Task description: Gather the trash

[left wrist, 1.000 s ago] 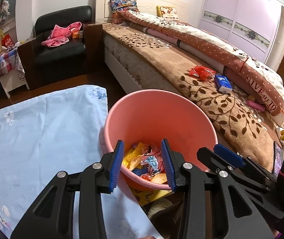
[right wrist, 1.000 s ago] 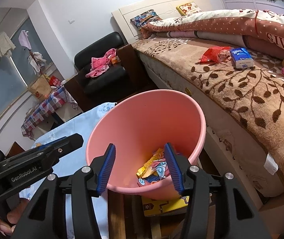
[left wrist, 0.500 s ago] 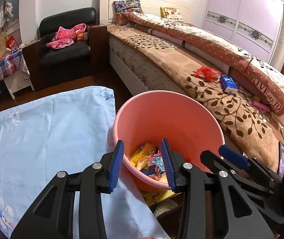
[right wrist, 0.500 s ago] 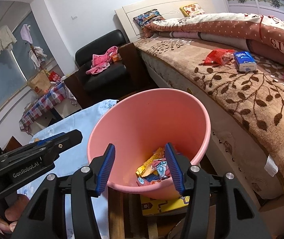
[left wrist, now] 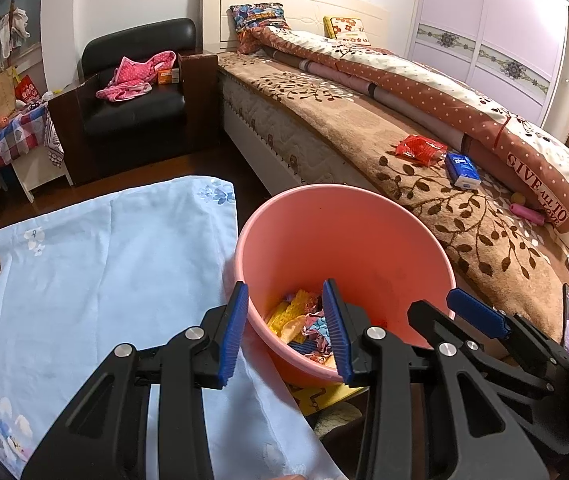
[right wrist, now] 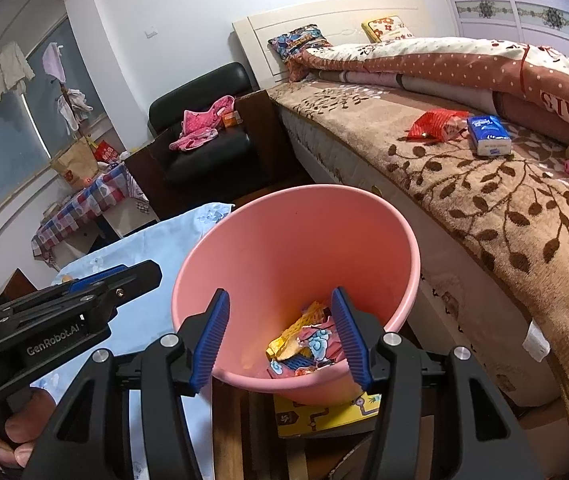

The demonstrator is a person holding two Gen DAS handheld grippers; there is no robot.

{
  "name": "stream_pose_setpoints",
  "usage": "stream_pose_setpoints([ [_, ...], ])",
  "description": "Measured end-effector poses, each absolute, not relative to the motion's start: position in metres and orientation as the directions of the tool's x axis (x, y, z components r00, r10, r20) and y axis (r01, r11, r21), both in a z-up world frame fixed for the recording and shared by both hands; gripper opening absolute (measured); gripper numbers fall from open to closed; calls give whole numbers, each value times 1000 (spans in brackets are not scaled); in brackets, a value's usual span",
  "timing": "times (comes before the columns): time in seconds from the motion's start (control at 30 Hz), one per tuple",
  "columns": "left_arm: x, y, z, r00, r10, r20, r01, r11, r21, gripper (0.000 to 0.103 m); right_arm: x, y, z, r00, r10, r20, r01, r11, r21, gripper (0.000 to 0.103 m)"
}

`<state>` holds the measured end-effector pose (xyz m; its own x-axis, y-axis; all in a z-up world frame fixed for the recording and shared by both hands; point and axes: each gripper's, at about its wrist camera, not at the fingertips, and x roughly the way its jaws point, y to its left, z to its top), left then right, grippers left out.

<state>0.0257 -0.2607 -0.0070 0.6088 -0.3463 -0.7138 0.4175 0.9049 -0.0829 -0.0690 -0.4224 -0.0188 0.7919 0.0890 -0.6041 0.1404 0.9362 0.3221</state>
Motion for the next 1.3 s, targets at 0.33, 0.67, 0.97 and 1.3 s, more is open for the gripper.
stream_pose_setpoints([
  [0.33,25,-258,-6,617,-343,-708,414,907,-78,39,-71,-421,-18,796,76,-600,147,938,313,54],
  [0.67,24,-255,-4,625,-349,-698,412,907,-85,39,-71,-420,-19,800,65,-597,148,942,301,55],
  [0.97,22,-254,-3,631,-354,-691,412,907,-89,39,-73,-417,-16,812,49,-581,150,945,289,57],
  [1.3,22,-253,-3,630,-356,-690,413,906,-91,39,-73,-413,-14,816,36,-577,151,950,274,57],
])
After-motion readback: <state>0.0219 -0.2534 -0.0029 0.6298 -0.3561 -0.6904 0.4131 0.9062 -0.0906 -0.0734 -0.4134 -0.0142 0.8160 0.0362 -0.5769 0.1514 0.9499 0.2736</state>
